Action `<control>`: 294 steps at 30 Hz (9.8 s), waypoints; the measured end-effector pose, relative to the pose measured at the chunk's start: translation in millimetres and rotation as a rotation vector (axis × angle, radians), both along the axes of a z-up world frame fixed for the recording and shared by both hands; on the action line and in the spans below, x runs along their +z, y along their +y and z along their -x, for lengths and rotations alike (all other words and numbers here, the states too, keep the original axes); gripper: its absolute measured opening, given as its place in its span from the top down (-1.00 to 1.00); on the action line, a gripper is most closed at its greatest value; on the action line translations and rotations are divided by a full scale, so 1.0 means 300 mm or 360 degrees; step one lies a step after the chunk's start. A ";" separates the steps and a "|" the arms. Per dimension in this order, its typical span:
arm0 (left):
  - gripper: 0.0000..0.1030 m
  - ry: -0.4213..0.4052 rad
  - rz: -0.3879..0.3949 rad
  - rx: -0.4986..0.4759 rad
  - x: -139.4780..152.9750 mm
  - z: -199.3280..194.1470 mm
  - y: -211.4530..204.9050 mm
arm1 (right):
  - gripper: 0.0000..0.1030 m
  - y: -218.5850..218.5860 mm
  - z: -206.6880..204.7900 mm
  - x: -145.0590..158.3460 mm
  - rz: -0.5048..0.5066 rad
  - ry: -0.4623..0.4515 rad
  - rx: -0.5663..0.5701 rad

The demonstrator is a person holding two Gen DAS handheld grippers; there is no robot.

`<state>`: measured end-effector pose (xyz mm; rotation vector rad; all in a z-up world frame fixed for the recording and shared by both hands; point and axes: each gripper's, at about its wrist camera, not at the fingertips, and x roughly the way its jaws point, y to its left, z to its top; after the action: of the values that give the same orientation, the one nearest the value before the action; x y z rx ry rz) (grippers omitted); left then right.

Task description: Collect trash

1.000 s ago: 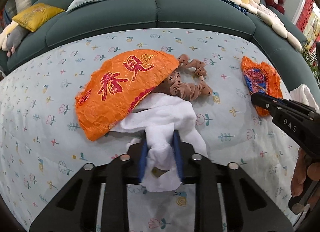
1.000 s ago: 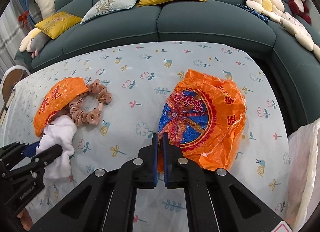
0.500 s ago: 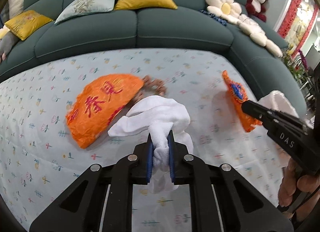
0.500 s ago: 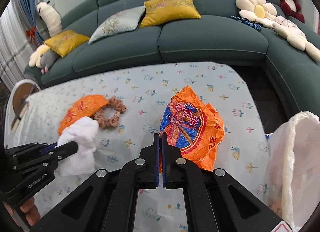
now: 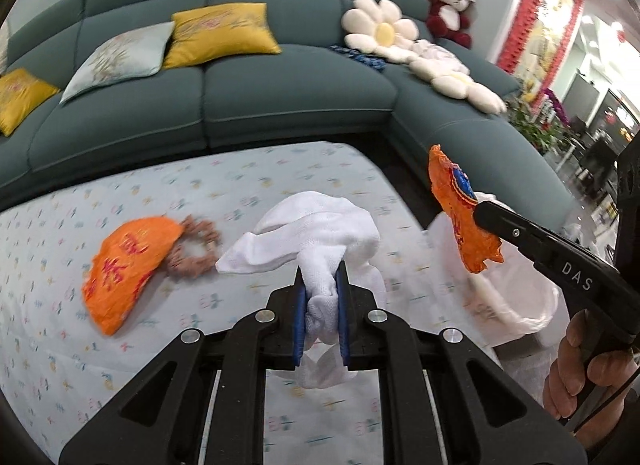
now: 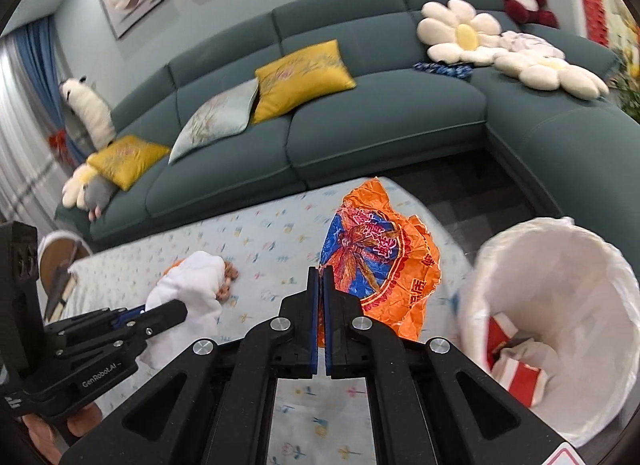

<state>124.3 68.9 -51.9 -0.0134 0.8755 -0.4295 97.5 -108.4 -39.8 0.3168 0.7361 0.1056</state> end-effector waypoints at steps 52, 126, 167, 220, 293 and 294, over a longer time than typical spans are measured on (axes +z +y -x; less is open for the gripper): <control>0.58 -0.0045 -0.0054 -0.0584 -0.021 0.118 -0.708 | 0.84 -0.498 0.316 -0.046 0.0003 0.0013 -0.0479; 0.28 0.0166 -0.0401 0.0485 -0.350 -0.279 0.504 | 0.45 0.678 -0.505 -0.367 0.0040 0.0488 0.0358; 0.72 0.0110 -0.0330 0.0338 -0.303 -0.189 0.397 | 0.89 0.442 -0.166 -0.328 0.0051 0.0434 0.0320; 0.72 -0.0004 0.0017 -0.0594 -0.029 0.100 -0.670 | 0.89 -0.591 0.317 -0.058 -0.0053 0.0038 -0.0647; -0.65 -0.0113 -0.0320 -0.0266 -0.039 0.156 -0.467 | -0.86 -0.372 0.386 -0.012 0.0342 0.0210 -0.0452; -0.66 -0.0108 -0.0320 -0.0262 -0.040 0.153 -0.464 | -0.86 -0.371 0.388 -0.012 0.0349 0.0218 -0.0450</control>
<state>78.3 -70.2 -63.8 0.2582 0.8523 -0.4910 -18.8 -219.6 -43.6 0.2173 0.8229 -0.2653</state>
